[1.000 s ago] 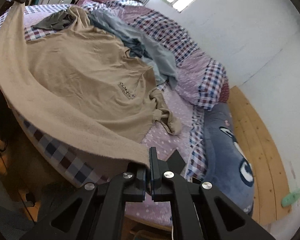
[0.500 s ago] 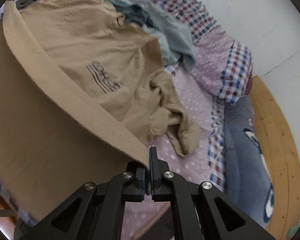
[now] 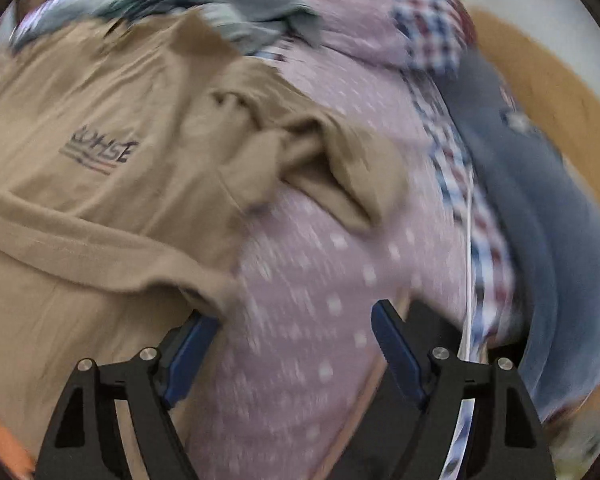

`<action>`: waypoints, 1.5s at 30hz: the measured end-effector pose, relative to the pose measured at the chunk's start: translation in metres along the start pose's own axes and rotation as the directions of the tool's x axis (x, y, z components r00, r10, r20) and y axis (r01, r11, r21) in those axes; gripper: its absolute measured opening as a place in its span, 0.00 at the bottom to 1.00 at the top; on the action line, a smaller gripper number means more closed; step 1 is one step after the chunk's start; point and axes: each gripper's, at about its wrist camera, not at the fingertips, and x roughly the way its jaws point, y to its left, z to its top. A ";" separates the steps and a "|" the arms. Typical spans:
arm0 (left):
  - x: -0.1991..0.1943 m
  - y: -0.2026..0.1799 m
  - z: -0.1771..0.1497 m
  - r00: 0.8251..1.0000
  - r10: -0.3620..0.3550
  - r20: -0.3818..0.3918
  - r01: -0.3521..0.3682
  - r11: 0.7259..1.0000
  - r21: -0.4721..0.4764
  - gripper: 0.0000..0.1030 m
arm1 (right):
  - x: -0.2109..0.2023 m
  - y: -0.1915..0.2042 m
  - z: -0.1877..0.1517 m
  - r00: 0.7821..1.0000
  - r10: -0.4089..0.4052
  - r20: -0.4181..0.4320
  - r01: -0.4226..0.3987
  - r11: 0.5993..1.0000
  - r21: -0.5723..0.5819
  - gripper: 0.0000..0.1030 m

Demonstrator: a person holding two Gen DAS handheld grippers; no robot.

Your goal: Fold clothes

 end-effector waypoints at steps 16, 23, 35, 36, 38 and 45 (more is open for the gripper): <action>-0.052 0.015 -0.089 0.972 0.159 -0.174 -0.136 0.981 0.138 0.64 | -0.053 -0.004 -0.121 0.890 0.423 0.171 -0.453 0.774 0.442 0.80; -0.041 0.006 -0.100 0.963 0.177 -0.201 -0.139 0.972 0.192 0.53 | -0.057 -0.016 -0.133 0.881 0.439 0.176 -0.461 0.714 0.526 0.80; -0.033 0.012 -0.094 0.964 0.175 -0.202 -0.145 0.977 0.158 0.05 | -0.024 0.012 -0.121 0.910 0.413 0.045 -0.377 0.773 0.510 0.33; -0.035 0.011 -0.094 0.966 0.168 -0.195 -0.137 0.977 0.161 0.05 | -0.024 0.012 -0.121 0.910 0.413 0.046 -0.377 0.774 0.509 0.26; -0.038 0.010 -0.093 0.971 0.159 -0.179 -0.130 0.978 0.163 0.04 | -0.027 0.011 -0.122 0.906 0.420 0.056 -0.388 0.771 0.505 0.07; -0.061 0.010 -0.086 0.992 0.035 -0.119 -0.023 0.994 0.105 0.03 | -0.068 0.001 -0.125 0.912 0.388 0.129 -0.402 0.788 0.467 0.05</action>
